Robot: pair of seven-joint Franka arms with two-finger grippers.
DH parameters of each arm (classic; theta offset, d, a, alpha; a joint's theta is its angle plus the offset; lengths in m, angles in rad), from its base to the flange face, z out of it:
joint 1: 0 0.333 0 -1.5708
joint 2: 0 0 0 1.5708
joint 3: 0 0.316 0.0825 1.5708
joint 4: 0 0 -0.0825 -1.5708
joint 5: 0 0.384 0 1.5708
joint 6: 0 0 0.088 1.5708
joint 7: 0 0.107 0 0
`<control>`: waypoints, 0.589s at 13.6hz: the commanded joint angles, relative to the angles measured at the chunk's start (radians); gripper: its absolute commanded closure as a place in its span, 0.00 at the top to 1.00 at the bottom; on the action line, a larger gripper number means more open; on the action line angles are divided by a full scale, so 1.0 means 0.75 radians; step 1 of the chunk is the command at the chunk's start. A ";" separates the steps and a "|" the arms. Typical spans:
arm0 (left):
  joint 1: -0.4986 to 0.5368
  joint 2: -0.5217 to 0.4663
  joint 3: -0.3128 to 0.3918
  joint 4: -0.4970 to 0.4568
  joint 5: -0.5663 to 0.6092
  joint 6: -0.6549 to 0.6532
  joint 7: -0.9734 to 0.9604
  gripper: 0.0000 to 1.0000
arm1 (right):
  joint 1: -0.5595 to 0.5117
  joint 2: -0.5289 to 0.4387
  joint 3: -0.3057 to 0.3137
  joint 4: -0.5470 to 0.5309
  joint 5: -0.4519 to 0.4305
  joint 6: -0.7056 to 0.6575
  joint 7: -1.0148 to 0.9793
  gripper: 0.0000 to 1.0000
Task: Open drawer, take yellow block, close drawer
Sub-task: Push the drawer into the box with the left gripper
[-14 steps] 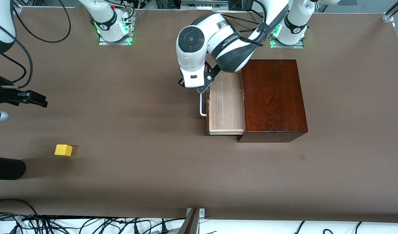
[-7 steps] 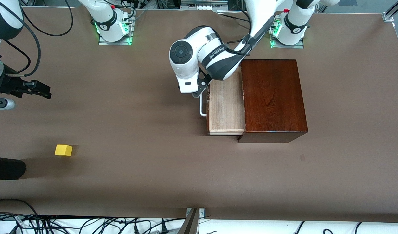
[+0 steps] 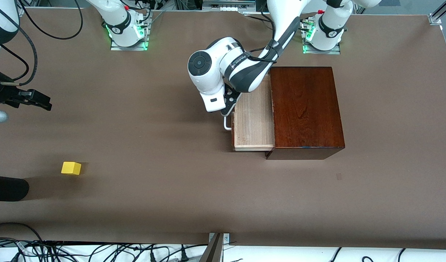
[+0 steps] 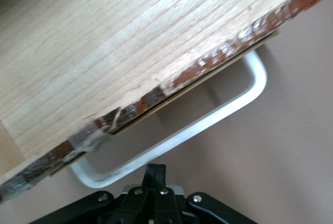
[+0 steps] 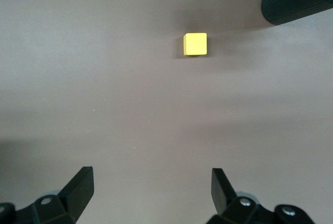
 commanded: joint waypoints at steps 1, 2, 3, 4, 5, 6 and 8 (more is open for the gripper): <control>-0.034 0.081 0.040 0.142 0.026 -0.010 -0.063 0.00 | 0.019 -0.018 -0.016 0.005 0.027 -0.022 0.013 1.00; -0.036 0.107 0.061 0.167 0.026 -0.008 -0.068 0.00 | 0.019 -0.018 -0.018 0.005 0.042 -0.022 0.013 1.00; -0.038 0.140 0.085 0.200 0.026 -0.008 -0.078 0.00 | 0.019 -0.018 -0.020 0.005 0.064 -0.022 0.011 1.00; -0.040 0.158 0.097 0.208 0.035 -0.008 -0.076 0.00 | 0.019 -0.018 -0.022 0.005 0.083 -0.022 0.009 1.00; -0.044 0.160 0.098 0.206 0.067 -0.008 -0.076 0.00 | 0.019 -0.018 -0.024 0.005 0.087 -0.024 0.009 1.00; -0.046 0.160 0.098 0.202 0.092 -0.008 -0.072 0.00 | 0.019 -0.018 -0.024 0.005 0.085 -0.022 0.009 1.00; -0.044 0.158 0.100 0.202 0.098 -0.012 -0.064 0.00 | 0.019 -0.018 -0.022 0.005 0.091 -0.022 0.011 1.00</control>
